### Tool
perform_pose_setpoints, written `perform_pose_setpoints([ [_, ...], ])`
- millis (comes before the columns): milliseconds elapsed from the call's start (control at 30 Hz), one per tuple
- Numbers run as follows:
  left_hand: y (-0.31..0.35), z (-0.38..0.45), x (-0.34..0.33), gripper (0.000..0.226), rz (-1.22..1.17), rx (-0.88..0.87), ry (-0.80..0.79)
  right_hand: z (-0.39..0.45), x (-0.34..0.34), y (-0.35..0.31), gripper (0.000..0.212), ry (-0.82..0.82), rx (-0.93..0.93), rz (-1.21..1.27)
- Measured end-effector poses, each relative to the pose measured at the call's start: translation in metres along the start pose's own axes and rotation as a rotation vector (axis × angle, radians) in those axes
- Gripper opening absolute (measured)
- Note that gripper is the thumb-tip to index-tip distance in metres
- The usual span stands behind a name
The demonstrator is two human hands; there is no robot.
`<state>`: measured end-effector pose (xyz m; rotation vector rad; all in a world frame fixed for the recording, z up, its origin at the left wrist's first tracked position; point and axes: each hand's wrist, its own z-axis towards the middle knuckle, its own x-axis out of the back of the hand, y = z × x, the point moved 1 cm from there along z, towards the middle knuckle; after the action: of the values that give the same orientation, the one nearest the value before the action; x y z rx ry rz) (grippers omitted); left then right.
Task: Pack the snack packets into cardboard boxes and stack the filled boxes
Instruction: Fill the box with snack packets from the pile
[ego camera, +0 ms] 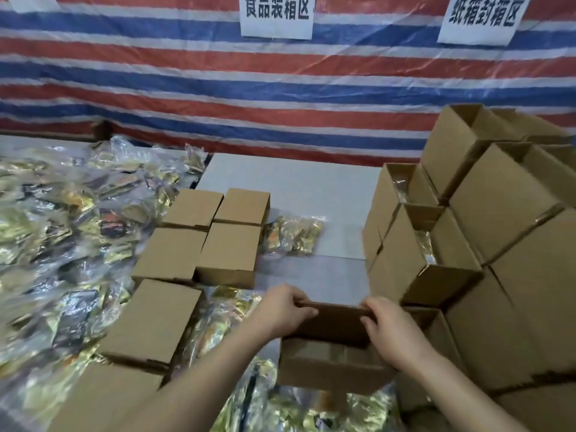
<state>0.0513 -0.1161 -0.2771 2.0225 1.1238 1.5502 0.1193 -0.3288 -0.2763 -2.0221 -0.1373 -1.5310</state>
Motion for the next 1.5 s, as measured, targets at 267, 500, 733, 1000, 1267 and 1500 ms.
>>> perform_pose_setpoints([
  [267,-0.04,-0.009,-0.036,0.018,-0.001,0.01,0.048,-0.015,-0.052,0.012,0.01,-0.027,-0.034,0.05],
  [500,-0.047,0.028,-0.028,0.012,0.011,0.062,0.152,0.03,-0.06,0.006,0.018,0.004,-0.05,0.079],
  [733,-0.062,0.064,-0.032,0.02,0.012,0.097,0.217,0.074,-0.08,0.006,0.013,-0.032,-0.083,0.053],
  [1000,-0.094,0.088,-0.055,0.014,0.051,0.152,0.168,0.102,-0.108,0.019,0.013,-0.172,-0.072,-0.01],
  [1267,-0.099,0.097,-0.057,0.016,0.12,0.114,0.134,0.113,-0.114,0.028,0.014,-0.192,-0.048,-0.02],
  [1500,-0.091,0.094,-0.04,0.057,0.1,0.08,0.095,0.116,-0.098,0.033,0.043,-0.185,-0.037,-0.042],
])
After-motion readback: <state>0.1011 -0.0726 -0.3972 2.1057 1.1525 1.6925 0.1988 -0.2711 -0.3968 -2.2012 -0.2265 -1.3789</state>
